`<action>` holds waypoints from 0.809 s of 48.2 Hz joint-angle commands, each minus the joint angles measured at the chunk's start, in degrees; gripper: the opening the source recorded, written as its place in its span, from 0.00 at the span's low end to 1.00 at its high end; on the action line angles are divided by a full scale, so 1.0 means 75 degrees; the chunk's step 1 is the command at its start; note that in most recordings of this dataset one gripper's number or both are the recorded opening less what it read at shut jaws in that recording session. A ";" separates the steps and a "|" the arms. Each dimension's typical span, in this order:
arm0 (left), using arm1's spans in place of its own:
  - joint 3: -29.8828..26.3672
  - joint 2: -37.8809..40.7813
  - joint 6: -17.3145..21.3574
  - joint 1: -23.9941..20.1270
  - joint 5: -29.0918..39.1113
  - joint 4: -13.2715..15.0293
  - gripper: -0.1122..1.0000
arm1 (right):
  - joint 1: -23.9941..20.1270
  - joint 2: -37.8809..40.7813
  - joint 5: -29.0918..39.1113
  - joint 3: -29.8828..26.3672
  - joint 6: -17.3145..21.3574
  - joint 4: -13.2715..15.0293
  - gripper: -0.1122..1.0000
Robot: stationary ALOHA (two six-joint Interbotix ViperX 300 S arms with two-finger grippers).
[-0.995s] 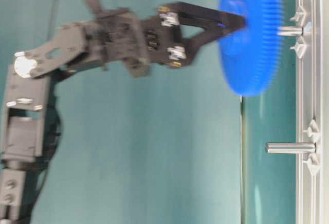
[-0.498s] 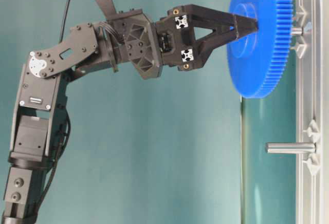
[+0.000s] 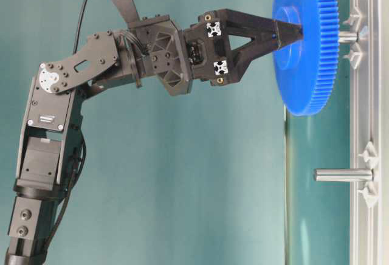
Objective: Insert the large gear onto the shaft.
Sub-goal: 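Lower the gear with the left gripper onto the shaft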
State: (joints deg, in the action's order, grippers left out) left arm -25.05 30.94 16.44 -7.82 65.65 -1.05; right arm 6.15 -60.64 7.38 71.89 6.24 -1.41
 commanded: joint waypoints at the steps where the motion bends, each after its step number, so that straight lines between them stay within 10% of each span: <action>1: -0.0211 -0.0164 0.0023 -0.0152 -0.0023 -0.0035 0.88 | 0.0000 0.0035 -0.0047 -0.0070 0.0070 -0.0012 0.12; 39: -0.0457 -0.0293 -0.0047 0.0164 0.0457 -0.0035 0.93 | 0.0000 0.0023 -0.0035 -0.0082 0.0070 -0.0012 0.12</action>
State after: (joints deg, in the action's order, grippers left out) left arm -26.54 30.94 16.00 -6.77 69.08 -1.14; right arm 6.15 -60.73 7.38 71.89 6.24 -1.41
